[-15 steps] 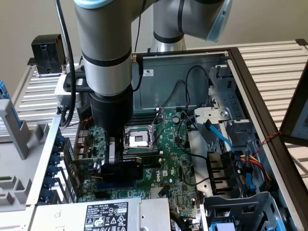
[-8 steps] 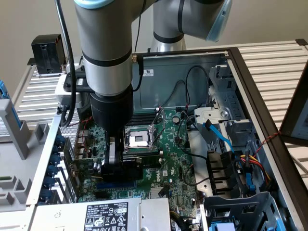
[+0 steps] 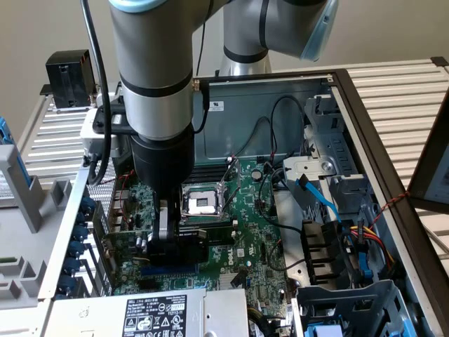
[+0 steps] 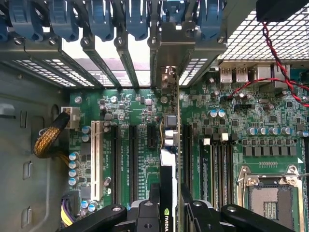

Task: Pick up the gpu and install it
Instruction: 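Insert the gpu into the slot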

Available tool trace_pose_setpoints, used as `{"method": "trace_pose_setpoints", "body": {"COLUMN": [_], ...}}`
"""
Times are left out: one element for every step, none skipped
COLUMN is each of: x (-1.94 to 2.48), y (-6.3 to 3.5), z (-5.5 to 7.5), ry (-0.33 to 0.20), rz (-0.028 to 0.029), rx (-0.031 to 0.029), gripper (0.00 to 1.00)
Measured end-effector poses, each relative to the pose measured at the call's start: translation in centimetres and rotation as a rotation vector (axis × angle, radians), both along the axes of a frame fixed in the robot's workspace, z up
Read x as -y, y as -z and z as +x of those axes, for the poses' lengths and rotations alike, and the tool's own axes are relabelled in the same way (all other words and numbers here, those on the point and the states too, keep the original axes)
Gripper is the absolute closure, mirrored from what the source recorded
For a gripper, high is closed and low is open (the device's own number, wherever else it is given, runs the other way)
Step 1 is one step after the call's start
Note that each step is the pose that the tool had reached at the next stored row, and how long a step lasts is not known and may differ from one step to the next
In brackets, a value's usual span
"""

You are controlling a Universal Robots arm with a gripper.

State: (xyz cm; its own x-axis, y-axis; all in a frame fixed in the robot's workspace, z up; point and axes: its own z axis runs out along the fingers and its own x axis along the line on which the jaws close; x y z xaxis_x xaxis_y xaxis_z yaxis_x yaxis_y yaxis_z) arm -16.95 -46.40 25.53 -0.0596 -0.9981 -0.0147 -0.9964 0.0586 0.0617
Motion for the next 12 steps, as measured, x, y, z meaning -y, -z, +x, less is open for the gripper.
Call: {"method": "trace_pose_setpoints", "body": {"x": [0.0, 0.0, 0.0, 0.0, -0.01, -0.03, -0.04, -0.08, -0.11, -0.13, -0.13, -0.14], "y": [0.02, 0.02, 0.02, 0.03, 0.04, 0.06, 0.07, 0.08, 0.08, 0.09, 0.1, 0.11], "z": [0.0, 0.0, 0.0, 0.0, 0.0, 0.0, 0.0, 0.0, 0.0, 0.0, 0.0, 0.0], "ry": [0.0, 0.0, 0.0, 0.0, 0.0, 0.0, 0.0, 0.0, 0.0, 0.0, 0.0, 0.0], "rz": [-0.0003, -0.0006, -0.0011, -0.0013, -0.0013, -0.0013, -0.0012, -0.0013, -0.0016, -0.0021, -0.003, -0.0039], "rx": [-0.0005, -0.001, -0.0015, -0.0016, -0.0016, -0.0016, -0.0016, -0.0016, -0.0016, -0.0017, -0.002, -0.0025], "gripper": [0.74, 0.74, 0.74, 0.74, 0.74, 0.74, 0.74, 0.74, 0.74, 0.74, 0.74, 0.74]}}
